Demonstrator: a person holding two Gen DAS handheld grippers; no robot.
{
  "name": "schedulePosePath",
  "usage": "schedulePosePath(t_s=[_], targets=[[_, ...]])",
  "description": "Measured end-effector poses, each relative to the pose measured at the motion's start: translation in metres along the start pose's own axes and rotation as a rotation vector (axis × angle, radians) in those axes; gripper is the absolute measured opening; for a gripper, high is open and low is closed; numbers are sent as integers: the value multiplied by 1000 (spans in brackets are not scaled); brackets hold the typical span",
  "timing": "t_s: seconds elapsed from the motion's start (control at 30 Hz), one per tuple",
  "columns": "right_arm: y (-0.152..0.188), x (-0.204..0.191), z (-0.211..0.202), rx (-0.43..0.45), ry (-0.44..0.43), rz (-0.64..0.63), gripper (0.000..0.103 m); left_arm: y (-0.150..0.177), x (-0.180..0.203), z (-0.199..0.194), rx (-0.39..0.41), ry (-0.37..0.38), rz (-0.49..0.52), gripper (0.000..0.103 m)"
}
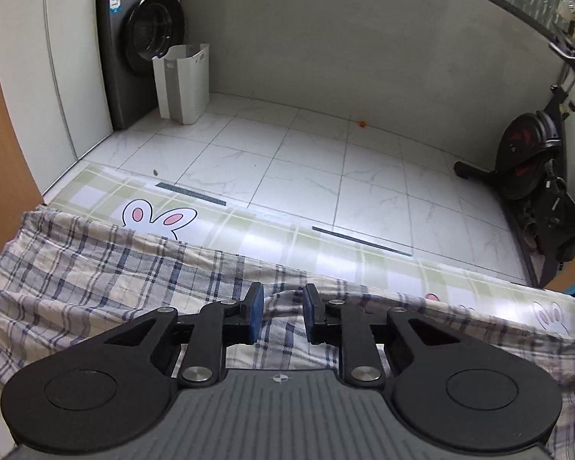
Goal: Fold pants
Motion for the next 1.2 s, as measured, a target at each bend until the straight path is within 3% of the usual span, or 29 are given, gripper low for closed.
schedulePosePath(t_s=[0.03, 0.1, 0.17, 0.27, 0.4, 0.53, 0.7, 0.8, 0.93, 1.07, 1.2], targets=[[5, 2, -14, 19, -4, -13, 68, 6, 1, -19, 16, 24, 15, 26], [17, 7, -44, 53, -29, -19, 68, 19, -9, -53, 40, 62, 15, 40], [34, 16, -74, 80, -76, 11, 72, 38, -25, -89, 51, 97, -25, 44], [65, 28, -118, 112, -140, 57, 77, 72, -56, -136, 59, 130, -137, 45], [105, 33, -166, 127, -153, 81, 77, 120, -112, -181, 50, 176, -354, 45], [139, 37, -196, 136, -142, 93, 77, 170, -151, -215, 63, 123, -424, 45], [178, 44, -205, 99, -119, 163, 77, 223, -210, -226, 49, 63, -499, 43], [199, 42, -208, 74, -74, 153, 77, 247, -225, -220, 8, 35, -545, 43], [217, 34, -212, 68, -20, 139, 77, 273, -236, -224, -24, -11, -528, 43], [225, 29, -210, 47, -2, 141, 77, 292, -238, -224, -76, 0, -545, 43], [227, 29, -215, 54, -12, 151, 77, 304, -247, -220, -107, 29, -626, 43]])
Point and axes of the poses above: each gripper's, at about its wrist camera, not at the fingertips, and z roughly the way its jaws point, x to its right, y to its underside, the point moved 2 cm from there along z, roughly the way its jaws point, and after that the axes turned 5 degrees about -x, right-handed, at the moved point
